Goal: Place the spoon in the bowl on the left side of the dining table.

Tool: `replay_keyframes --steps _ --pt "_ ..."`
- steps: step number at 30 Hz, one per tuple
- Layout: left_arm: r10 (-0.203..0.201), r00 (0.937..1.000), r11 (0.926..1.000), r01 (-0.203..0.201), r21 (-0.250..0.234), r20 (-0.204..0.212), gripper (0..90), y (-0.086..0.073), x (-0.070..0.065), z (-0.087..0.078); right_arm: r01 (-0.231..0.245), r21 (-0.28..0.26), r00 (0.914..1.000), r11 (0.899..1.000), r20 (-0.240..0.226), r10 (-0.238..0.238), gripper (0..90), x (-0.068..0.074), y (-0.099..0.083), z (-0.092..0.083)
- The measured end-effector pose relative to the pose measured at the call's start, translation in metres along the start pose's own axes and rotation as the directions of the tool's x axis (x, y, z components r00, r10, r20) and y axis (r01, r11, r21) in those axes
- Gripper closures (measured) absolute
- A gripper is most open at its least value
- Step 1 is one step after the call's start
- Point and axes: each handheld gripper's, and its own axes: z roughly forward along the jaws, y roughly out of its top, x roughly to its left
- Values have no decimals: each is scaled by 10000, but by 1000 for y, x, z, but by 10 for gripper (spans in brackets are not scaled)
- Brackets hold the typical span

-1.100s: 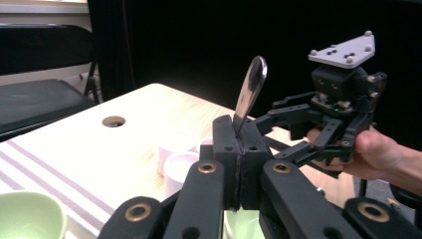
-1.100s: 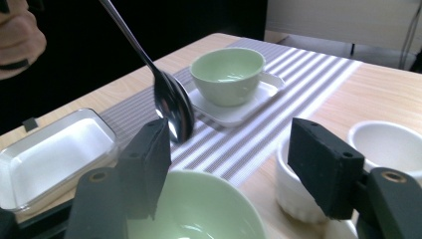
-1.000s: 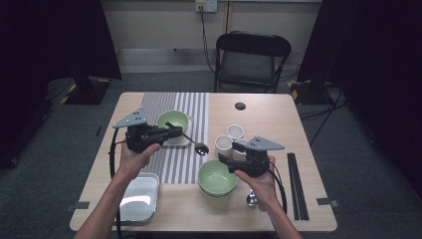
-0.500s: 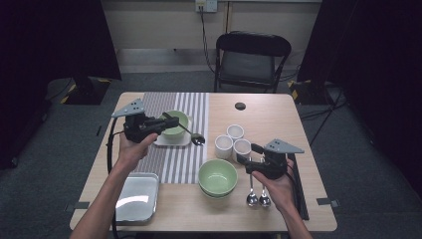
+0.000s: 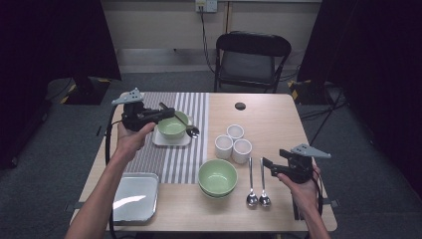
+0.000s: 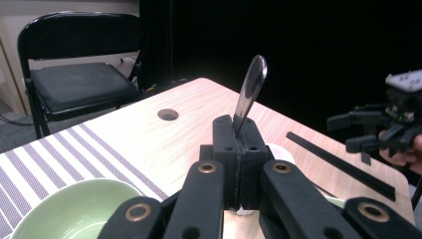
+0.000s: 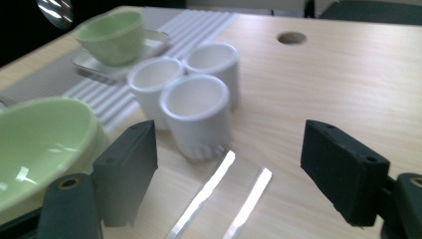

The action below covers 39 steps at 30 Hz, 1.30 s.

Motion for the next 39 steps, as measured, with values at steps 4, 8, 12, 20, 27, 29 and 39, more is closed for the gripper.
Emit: replay_keyframes --steps 4,8,12,20,27,29,39 --pt "-43 9997 10000 41 -67 -227 899 3 8 0 -251 471 9989 9986 403 232 192 -16 -15 -3" --pt "-224 9990 9997 229 105 -397 899 0 17 4 -581 826 9959 9949 737 520 162 -27 -28 -7" --pt "-414 9971 9990 422 120 -635 899 -2 25 5 -635 1173 9913 9911 1222 490 149 -37 -41 -12" --pt "-548 9941 9979 578 301 -934 899 -2 39 10 -615 1776 9815 9822 1895 272 151 -51 -65 -9" --pt "-712 9908 9959 770 466 -1153 899 -1 54 18 -326 2325 9742 9720 2248 -211 156 -55 -74 -2" --pt "-775 9896 9953 840 487 -1215 899 -2 56 19 -321 2362 9737 9712 2267 -229 154 -56 -75 -1" --pt "-1123 9778 9897 1259 678 -1768 899 -11 71 25 -203 2221 9726 9748 2302 -321 144 -55 -79 -2"
